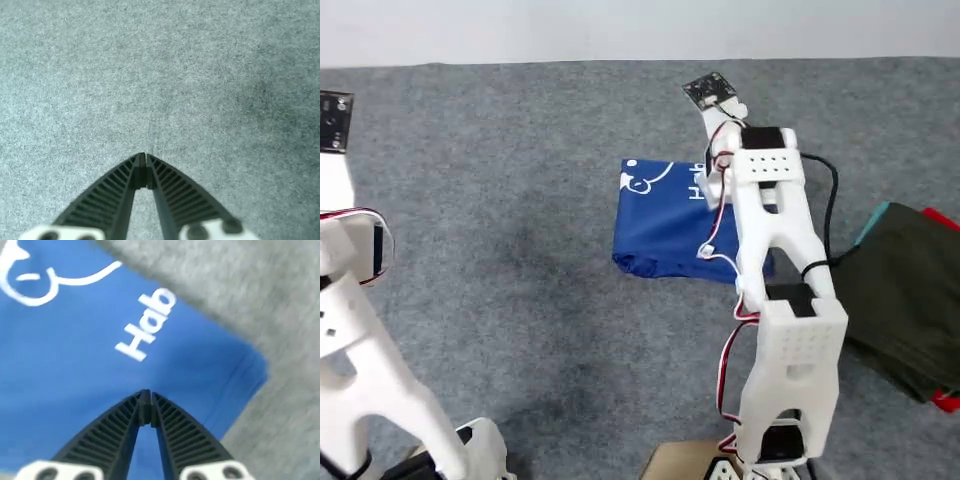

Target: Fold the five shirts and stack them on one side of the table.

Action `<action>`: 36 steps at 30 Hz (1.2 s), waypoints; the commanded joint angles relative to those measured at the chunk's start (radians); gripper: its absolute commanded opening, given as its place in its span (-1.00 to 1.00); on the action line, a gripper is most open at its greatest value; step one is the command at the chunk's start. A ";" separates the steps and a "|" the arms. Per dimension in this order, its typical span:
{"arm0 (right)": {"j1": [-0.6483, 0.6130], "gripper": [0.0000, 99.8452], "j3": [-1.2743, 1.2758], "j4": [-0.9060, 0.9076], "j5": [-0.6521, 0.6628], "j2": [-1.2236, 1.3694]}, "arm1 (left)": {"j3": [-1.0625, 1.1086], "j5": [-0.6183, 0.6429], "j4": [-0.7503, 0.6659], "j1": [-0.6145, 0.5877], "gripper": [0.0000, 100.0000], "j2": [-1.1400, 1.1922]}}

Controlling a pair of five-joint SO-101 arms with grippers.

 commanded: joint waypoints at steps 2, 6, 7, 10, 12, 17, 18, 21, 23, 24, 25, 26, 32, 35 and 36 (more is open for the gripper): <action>-0.050 -0.73 -0.017 0.130 -0.213 -0.096 | -0.004 -0.012 0.009 -0.002 -0.99 -0.026; -0.036 -0.28 -0.017 0.159 -0.543 -0.077 | -0.004 -0.012 0.011 -0.002 -0.98 -0.026; -0.030 -0.19 -0.017 0.156 -0.589 -0.062 | -0.004 -0.012 0.011 -0.002 -0.98 -0.026; -0.024 -0.11 -0.018 0.099 -0.609 -0.010 | -0.004 -0.012 0.011 -0.002 -0.98 -0.025; -0.021 -0.13 -0.018 0.042 -0.611 0.030 | -0.004 -0.012 0.011 -0.002 -0.98 -0.023; -0.015 -0.14 -0.018 -0.065 -0.612 0.114 | -0.004 -0.012 0.011 -0.002 -0.98 -0.021; -0.015 -0.14 -0.018 -0.079 -0.612 0.131 | -0.004 -0.012 0.011 -0.002 -0.98 -0.023; -0.015 -0.14 -0.018 -0.110 -0.614 0.185 | -0.004 -0.012 0.011 -0.002 -0.98 -0.025; -0.018 -0.16 -0.018 -0.102 -0.615 0.217 | -0.004 -0.012 0.011 -0.002 -0.98 -0.025; -0.018 -0.20 -0.020 -0.091 -0.621 0.223 | -0.004 -0.012 0.011 -0.002 -0.98 -0.025; -0.018 -0.27 -0.023 -0.076 -0.637 0.225 | -0.004 -0.012 0.011 -0.002 -0.98 -0.025; -0.019 -0.35 -0.032 -0.056 -0.643 0.226 | -0.004 -0.012 0.011 -0.002 -0.98 -0.023; -0.035 -0.86 -0.086 0.064 -0.549 0.236 | -0.004 -0.012 0.011 -0.002 -0.98 -0.018; -0.044 -0.98 -0.086 0.102 -0.477 0.226 | -0.004 -0.012 0.011 -0.002 -0.99 -0.018; -0.044 -0.97 -0.087 0.119 -0.465 0.225 | -0.004 -0.012 0.011 -0.002 -0.99 -0.018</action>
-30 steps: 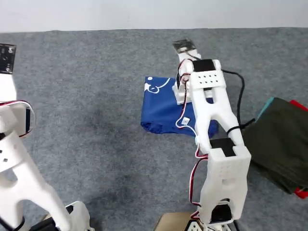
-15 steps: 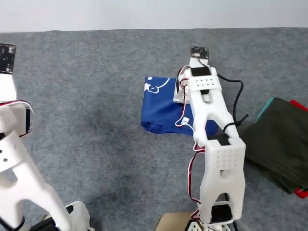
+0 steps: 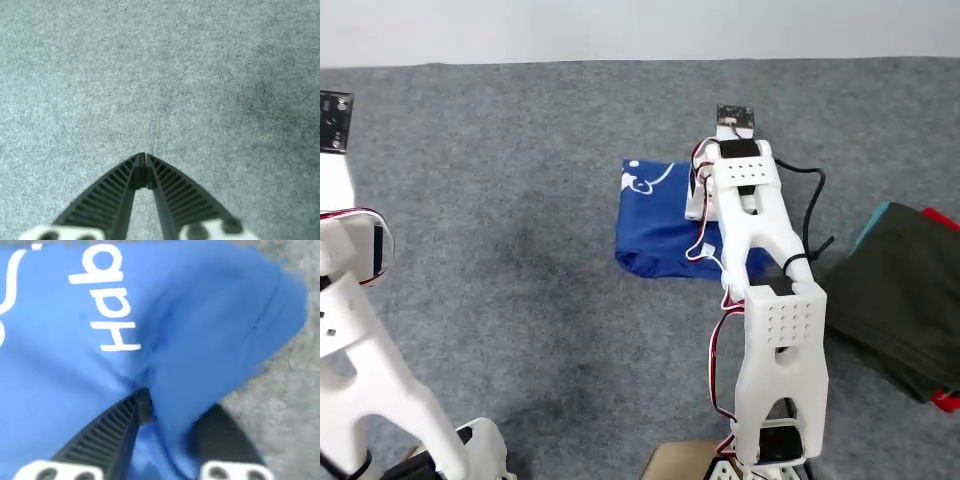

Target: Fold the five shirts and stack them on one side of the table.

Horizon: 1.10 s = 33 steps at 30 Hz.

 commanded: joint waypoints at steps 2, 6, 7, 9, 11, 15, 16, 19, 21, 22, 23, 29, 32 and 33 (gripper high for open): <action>-0.016 -0.98 -0.025 0.094 0.068 -0.008 | -0.004 -0.012 0.011 -0.002 -0.99 -0.018; -0.010 -0.98 -0.087 0.225 0.157 -0.008 | -0.004 -0.012 0.011 -0.002 -0.99 -0.020; -0.013 -0.98 -0.107 0.263 0.183 -0.010 | -0.004 -0.012 0.011 -0.002 -0.99 -0.020; -0.024 -0.98 -0.153 0.341 0.224 -0.010 | -0.004 -0.012 0.011 -0.002 -0.99 -0.021; -0.041 -0.98 -0.204 0.417 0.258 -0.010 | -0.004 -0.012 0.011 -0.002 -0.99 -0.023; -0.064 -0.98 -0.163 0.435 0.315 -0.079 | -0.004 -0.012 0.011 -0.002 -0.99 -0.025; -0.067 -0.98 -0.127 0.435 0.327 -0.110 | -0.004 -0.012 0.011 -0.002 -0.99 -0.025; -0.077 -0.98 -0.032 0.432 0.404 -0.191 | -0.004 -0.012 0.011 -0.006 -0.99 -0.026; -0.053 -0.98 0.006 0.418 0.476 -0.211 | -0.004 -0.012 0.011 -0.006 -0.99 -0.026; -0.033 -0.98 0.006 0.401 0.517 -0.209 | -0.004 -0.012 0.011 -0.005 -0.99 -0.026; -0.008 -0.98 0.006 0.378 0.563 -0.203 | -0.004 -0.012 0.011 -0.003 -0.99 -0.026; 0.119 -0.98 0.005 0.147 0.964 -0.159 | -0.004 -0.012 0.011 -0.002 -0.99 -0.021; 0.150 -0.98 0.005 -0.005 1.131 -0.156 | -0.004 -0.012 0.011 -0.002 -0.99 -0.021; 0.153 -0.98 0.005 -0.048 1.171 -0.154 | -0.004 -0.012 0.011 -0.002 -0.99 -0.021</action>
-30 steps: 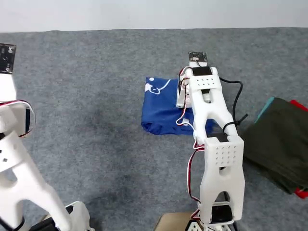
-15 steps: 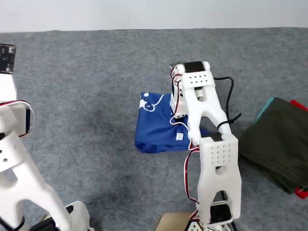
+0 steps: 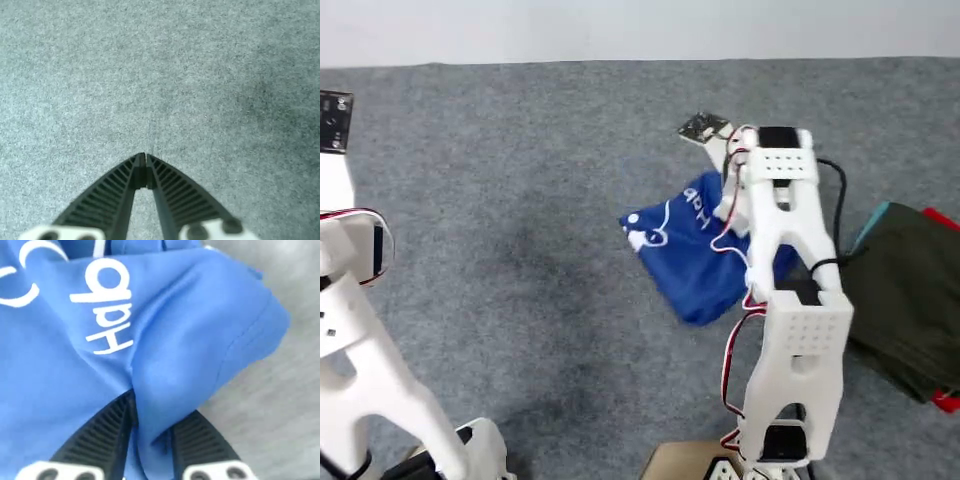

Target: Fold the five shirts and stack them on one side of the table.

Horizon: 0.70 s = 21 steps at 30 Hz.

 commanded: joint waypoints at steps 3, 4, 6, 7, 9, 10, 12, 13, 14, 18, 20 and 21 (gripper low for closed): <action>0.021 -0.98 -0.006 -0.211 0.195 -0.015 | -0.004 -0.012 0.011 -0.002 -0.99 -0.021; 0.010 -0.97 -0.006 -0.231 0.195 -0.013 | -0.004 -0.012 0.011 -0.002 -0.99 -0.021; -0.001 -0.96 -0.005 -0.248 0.195 -0.013 | -0.004 -0.012 0.011 -0.002 -0.99 -0.020; -0.001 -0.92 -0.005 -0.248 0.192 -0.015 | -0.004 -0.012 0.011 -0.002 -0.99 -0.018; 0.004 -0.79 -0.005 -0.248 0.143 -0.019 | -0.004 -0.012 0.011 -0.002 -0.99 -0.018; 0.008 -0.71 -0.006 -0.252 0.074 -0.021 | -0.004 -0.012 0.011 -0.002 -0.99 -0.018; 0.027 -0.59 -0.021 -0.265 -0.074 -0.022 | -0.004 -0.012 0.011 -0.002 -0.99 -0.018; 0.038 -0.55 -0.040 -0.275 -0.143 -0.019 | -0.004 -0.012 0.011 -0.002 -0.99 -0.018; 0.048 -0.54 -0.060 -0.289 -0.212 -0.016 | -0.004 -0.012 0.011 -0.002 -0.99 -0.018; 0.064 -0.54 -0.101 -0.294 -0.491 -0.024 | 0.013 -0.012 0.008 -0.002 -0.99 -0.020; 0.056 -0.54 -0.118 -0.262 -0.621 -0.025 | 0.044 -0.012 0.006 -0.002 -0.99 -0.025; 0.047 -0.54 -0.130 -0.234 -0.694 -0.025 | 0.056 -0.012 0.006 -0.002 -0.99 -0.025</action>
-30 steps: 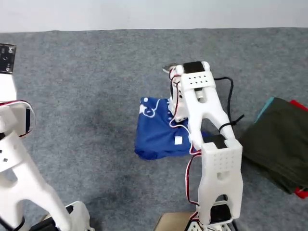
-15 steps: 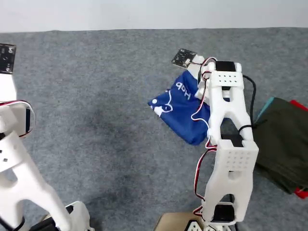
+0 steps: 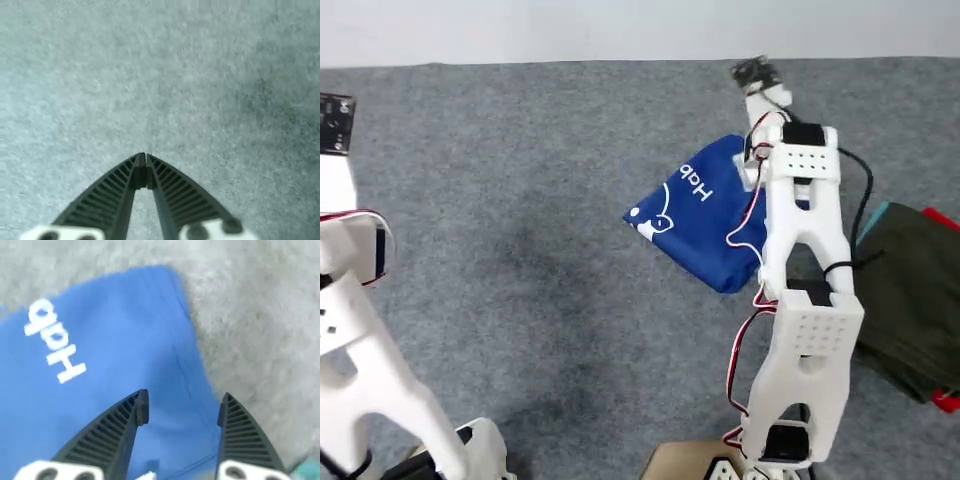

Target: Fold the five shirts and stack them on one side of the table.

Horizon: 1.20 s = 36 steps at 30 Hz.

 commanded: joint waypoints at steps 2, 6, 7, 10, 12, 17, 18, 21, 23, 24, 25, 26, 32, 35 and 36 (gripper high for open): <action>-0.025 -0.54 -0.107 0.105 -0.345 -0.025 | 0.028 -0.012 0.008 -0.002 -0.99 -0.026; -0.077 -0.54 -0.166 0.260 -0.654 -0.024 | 0.028 -0.012 0.003 -0.002 -0.99 -0.026; -0.090 -0.54 -0.175 0.297 -0.718 -0.024 | 0.028 -0.012 0.003 -0.002 -0.99 -0.026; -0.125 -0.54 -0.201 0.415 -0.878 -0.025 | 0.028 -0.014 0.003 -0.002 -0.99 -0.026; -0.154 -0.51 -0.222 0.483 -0.956 -0.018 | 0.030 -0.014 0.003 -0.002 -0.99 -0.026; -0.189 -0.11 -0.233 0.516 -1.097 -0.015 | 0.030 -0.014 0.003 -0.002 -0.99 -0.025; -0.189 -0.04 -0.233 0.503 -1.112 -0.013 | 0.030 -0.014 0.003 -0.002 -0.99 -0.025; -0.186 0.01 -0.232 0.443 -1.123 -0.002 | 0.030 -0.014 0.003 -0.002 -0.99 -0.025; -0.183 -0.01 -0.233 0.387 -1.123 0.030 | 0.030 -0.014 0.003 -0.002 -0.99 -0.025; -0.179 -0.02 -0.233 0.361 -1.123 0.050 | 0.030 -0.014 0.003 -0.002 -0.99 -0.025; -0.177 -0.03 -0.233 0.340 -1.123 0.074 | 0.030 -0.014 0.003 -0.002 -0.99 -0.025; -0.177 -0.04 -0.233 0.318 -1.123 0.102 | 0.030 -0.014 0.003 -0.002 -0.99 -0.025; -0.170 -0.05 -0.238 0.232 -1.123 0.274 | 0.030 -0.014 0.003 -0.002 -0.99 -0.025; -0.148 -0.05 -0.238 0.226 -1.123 0.323 | 0.030 -0.014 0.003 -0.002 -0.99 -0.025; -0.139 -0.05 -0.238 0.228 -1.123 0.335 | 0.030 -0.014 0.003 -0.002 -0.99 -0.025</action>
